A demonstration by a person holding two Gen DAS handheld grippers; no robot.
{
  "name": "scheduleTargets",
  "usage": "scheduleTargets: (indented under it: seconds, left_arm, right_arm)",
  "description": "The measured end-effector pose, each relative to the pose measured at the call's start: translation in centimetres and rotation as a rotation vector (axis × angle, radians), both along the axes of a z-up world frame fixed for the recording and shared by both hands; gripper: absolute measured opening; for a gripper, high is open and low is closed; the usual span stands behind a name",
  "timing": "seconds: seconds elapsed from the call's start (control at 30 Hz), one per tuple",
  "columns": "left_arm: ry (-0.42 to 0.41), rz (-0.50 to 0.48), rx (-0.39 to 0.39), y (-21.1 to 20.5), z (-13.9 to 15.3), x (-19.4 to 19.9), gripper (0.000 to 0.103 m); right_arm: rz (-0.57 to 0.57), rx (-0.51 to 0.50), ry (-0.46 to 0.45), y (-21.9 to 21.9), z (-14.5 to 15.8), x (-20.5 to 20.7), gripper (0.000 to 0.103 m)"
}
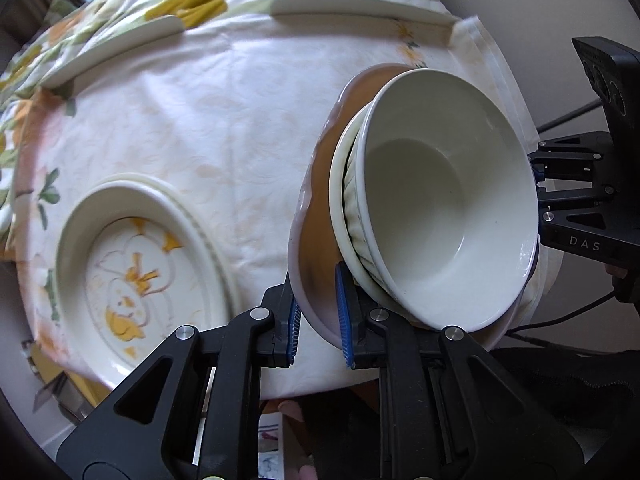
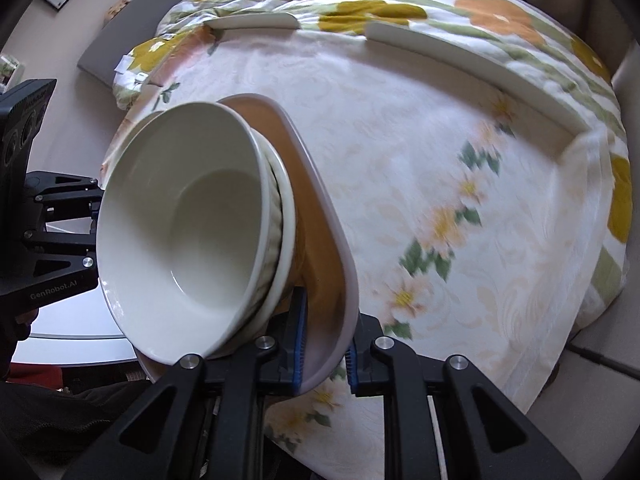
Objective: Organize plates and bowls
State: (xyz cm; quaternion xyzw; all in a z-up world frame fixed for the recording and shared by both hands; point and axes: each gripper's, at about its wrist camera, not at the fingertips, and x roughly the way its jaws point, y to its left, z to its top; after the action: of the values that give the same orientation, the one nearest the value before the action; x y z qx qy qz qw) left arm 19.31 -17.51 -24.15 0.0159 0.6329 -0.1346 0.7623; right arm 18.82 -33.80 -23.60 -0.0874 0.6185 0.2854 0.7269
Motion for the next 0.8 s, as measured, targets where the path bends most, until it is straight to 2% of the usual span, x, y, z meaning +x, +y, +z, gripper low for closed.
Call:
scheduleTargets:
  seconds: [0.2,0.4,0.63,0.8]
  left_arm:
    - [-0.053,0.029,0.014,5.8,3.0,0.4,0.013]
    - [-0.072,0.019,0.022,12.9,4.3,1.0,0.013]
    - [-0.029,-0.030,0.016,19.1,2.4,1.2,0.013]
    - [0.000,-0.064,0.004,20.9,0.7,1.4,0.013]
  right_arm:
    - [0.046,-0.003,-0.040,5.9,2.5,0.5,0.016]
    - [0.024,0.008,-0.035,12.6,2.8,0.4,0.016]
    - [-0.014,-0.004,0.003,19.2,1.4,0.3,0.016]
    - [-0.045,-0.031,0.027,21.8,-0.2,0.2,0.015]
